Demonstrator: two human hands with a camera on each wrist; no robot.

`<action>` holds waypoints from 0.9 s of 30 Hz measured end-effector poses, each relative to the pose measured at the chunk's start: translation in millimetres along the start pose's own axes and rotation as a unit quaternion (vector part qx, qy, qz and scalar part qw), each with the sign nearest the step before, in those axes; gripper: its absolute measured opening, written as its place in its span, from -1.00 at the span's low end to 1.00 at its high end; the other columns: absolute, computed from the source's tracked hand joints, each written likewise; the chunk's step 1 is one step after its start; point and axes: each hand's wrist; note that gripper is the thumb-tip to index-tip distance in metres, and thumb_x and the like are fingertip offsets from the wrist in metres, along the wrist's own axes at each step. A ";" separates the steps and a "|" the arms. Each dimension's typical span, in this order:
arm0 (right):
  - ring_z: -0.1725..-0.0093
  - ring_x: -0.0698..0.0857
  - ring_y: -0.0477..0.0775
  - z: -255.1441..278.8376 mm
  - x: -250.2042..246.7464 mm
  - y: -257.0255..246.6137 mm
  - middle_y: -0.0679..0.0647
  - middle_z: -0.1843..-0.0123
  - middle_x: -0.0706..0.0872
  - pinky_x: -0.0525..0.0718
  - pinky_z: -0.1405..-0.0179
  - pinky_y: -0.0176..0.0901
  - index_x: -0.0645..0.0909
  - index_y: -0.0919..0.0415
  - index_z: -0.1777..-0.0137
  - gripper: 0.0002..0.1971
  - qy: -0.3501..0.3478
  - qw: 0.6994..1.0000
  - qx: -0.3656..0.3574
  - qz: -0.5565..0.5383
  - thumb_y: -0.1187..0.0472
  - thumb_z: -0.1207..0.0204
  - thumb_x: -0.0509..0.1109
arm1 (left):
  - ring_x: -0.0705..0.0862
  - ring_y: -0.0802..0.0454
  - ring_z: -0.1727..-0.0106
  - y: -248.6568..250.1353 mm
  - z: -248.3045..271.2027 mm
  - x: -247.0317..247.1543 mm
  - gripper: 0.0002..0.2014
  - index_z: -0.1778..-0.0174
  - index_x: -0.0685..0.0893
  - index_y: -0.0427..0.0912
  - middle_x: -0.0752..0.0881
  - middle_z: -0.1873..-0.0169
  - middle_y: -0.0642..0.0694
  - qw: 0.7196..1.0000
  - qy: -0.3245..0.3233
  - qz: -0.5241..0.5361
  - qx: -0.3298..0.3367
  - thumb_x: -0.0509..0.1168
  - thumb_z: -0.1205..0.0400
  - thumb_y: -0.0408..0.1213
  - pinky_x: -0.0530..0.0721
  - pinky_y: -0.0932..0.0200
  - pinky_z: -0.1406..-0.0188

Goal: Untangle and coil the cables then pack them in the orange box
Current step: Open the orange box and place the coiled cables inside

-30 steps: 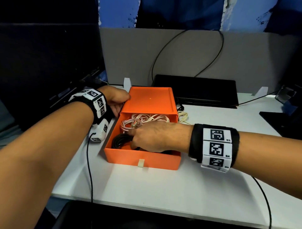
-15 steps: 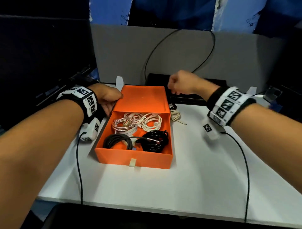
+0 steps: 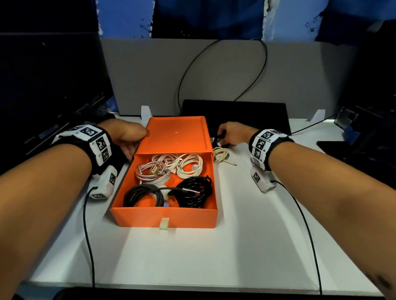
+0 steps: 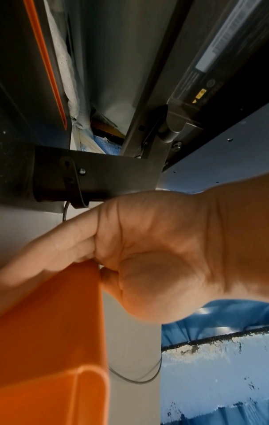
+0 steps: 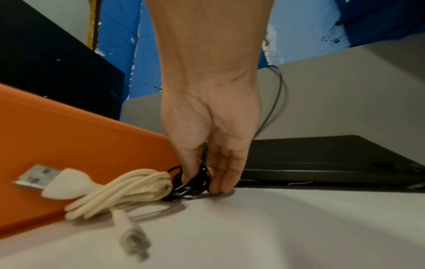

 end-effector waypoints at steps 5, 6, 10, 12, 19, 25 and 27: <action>0.20 0.72 -0.05 13.0 -17.8 21.3 0.09 -0.05 0.77 0.69 0.25 -0.22 0.71 0.11 -0.21 -0.80 0.071 0.993 0.015 -0.097 0.33 -0.64 0.49 | 0.83 -0.33 0.20 -0.2 0.0 -0.7 -0.46 -0.16 0.62 -0.44 0.80 0.14 -0.46 1.000 -0.002 -0.011 0.001 -0.13 -0.88 -0.06 0.83 -0.11 0.32; 0.25 0.72 -0.04 19.5 -26.8 19.5 0.11 0.00 0.78 0.74 0.24 -0.17 0.72 0.15 -0.25 -0.79 0.095 0.988 0.009 -0.124 0.35 -0.66 0.46 | 0.83 -0.32 0.23 0.3 0.2 -0.4 -0.46 -0.15 0.62 -0.44 0.80 0.13 -0.47 1.000 -0.001 -0.014 0.003 -0.13 -0.87 -0.07 0.84 -0.11 0.34; 0.24 0.76 0.06 54.2 -63.5 -13.6 0.06 0.17 0.76 0.82 -0.02 0.07 0.68 0.17 -0.27 -0.82 0.134 0.971 -0.066 -0.189 0.32 -0.71 0.42 | 0.81 -0.30 0.27 0.7 1.8 1.4 -0.48 -0.09 0.62 -0.42 0.78 0.16 -0.45 1.000 0.006 -0.017 0.010 -0.12 -0.87 -0.09 0.86 -0.13 0.29; 0.20 0.78 0.12 81.5 -75.6 -46.9 0.11 0.12 0.79 0.83 0.03 0.02 0.69 0.20 -0.27 -0.82 0.099 0.968 -0.132 -0.192 0.33 -0.71 0.42 | 0.81 -0.30 0.26 0.3 2.7 1.8 -0.49 -0.08 0.63 -0.42 0.78 0.17 -0.44 1.000 0.007 -0.020 0.012 -0.11 -0.87 -0.10 0.85 -0.15 0.28; 0.11 0.64 -0.06 140.7 -39.9 -144.0 -0.12 0.06 0.68 0.56 0.13 -0.18 0.73 0.01 -0.30 -0.79 -0.022 0.954 -0.288 0.082 0.18 -0.70 0.42 | 0.80 -0.27 0.33 -3.2 4.3 1.5 -0.49 -0.19 0.65 -0.46 0.78 0.19 -0.43 0.999 0.002 -0.029 0.019 -0.07 -0.85 -0.11 0.84 -0.06 0.43; 0.12 0.74 0.06 131.0 -6.9 -149.7 0.00 -0.01 0.71 0.79 0.04 0.03 0.65 -0.02 -0.42 -0.70 -0.056 0.956 -0.251 0.141 0.10 -0.73 0.40 | 0.81 -0.30 0.28 -3.6 3.7 1.6 -0.46 -0.18 0.63 -0.46 0.79 0.12 -0.47 0.999 0.007 -0.030 0.023 -0.13 -0.87 -0.09 0.87 -0.12 0.35; 0.04 0.72 0.07 127.3 -15.5 -147.3 0.05 -0.08 0.71 0.74 -0.09 0.00 0.57 -0.02 -0.54 -0.58 0.009 0.960 -0.260 0.102 0.02 -0.71 0.43 | 0.80 -0.30 0.26 -4.5 2.8 0.7 -0.45 -0.18 0.65 -0.45 0.79 0.05 -0.52 0.999 0.006 -0.029 0.029 -0.13 -0.87 -0.09 0.86 -0.14 0.33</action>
Point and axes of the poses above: each hand's wrist, its own z-axis away from the middle knuckle, its own x-axis out of the palm, y = z × x
